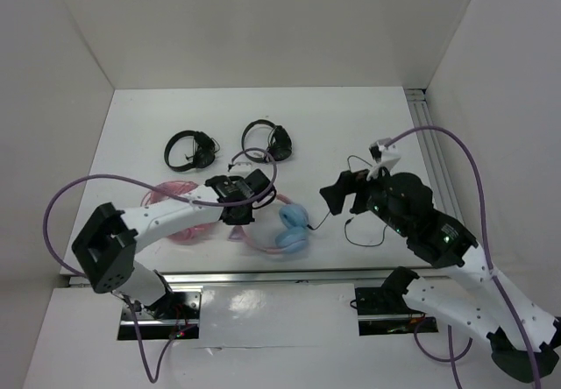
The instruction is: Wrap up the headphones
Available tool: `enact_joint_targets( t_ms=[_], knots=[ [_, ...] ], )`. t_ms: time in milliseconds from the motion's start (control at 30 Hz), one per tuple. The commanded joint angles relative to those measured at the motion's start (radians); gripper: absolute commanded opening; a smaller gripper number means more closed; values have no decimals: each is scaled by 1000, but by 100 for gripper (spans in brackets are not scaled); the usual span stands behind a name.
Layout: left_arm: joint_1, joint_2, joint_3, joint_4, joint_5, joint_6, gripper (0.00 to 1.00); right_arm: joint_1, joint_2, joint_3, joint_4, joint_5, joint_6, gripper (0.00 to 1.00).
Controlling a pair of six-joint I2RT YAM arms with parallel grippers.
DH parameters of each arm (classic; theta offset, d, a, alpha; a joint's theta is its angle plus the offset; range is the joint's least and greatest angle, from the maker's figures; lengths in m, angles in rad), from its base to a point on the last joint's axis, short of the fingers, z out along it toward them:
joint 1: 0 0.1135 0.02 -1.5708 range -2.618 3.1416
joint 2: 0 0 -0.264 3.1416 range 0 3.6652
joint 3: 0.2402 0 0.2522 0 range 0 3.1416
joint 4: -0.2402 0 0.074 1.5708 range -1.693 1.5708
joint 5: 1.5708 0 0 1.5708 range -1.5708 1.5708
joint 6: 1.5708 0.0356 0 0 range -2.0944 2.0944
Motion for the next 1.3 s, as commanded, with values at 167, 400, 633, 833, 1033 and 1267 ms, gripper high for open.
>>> enact_joint_targets(
  t_ms=[167, 400, 633, 833, 1033, 1267],
  knots=[
    [-9, -223, 337, -454, -209, 42, 0, 4, -197, -249, 468, -20, -88, 100],
    [23, -243, 561, -660, -296, 96, 0, 4, -63, -294, 688, -151, -248, 100],
    [146, -313, 705, -669, -243, 224, 0, 4, 14, -361, 836, -153, -285, 100],
    [235, -336, 788, -669, -207, 309, 0, 4, 80, -467, 973, -169, -285, 99],
    [265, -327, 850, -669, -157, 329, 0, 4, 210, -497, 1135, -194, -295, 93],
    [275, -327, 868, -669, -128, 338, 0, -40, 335, -497, 1283, -322, -282, 86]
  ],
)
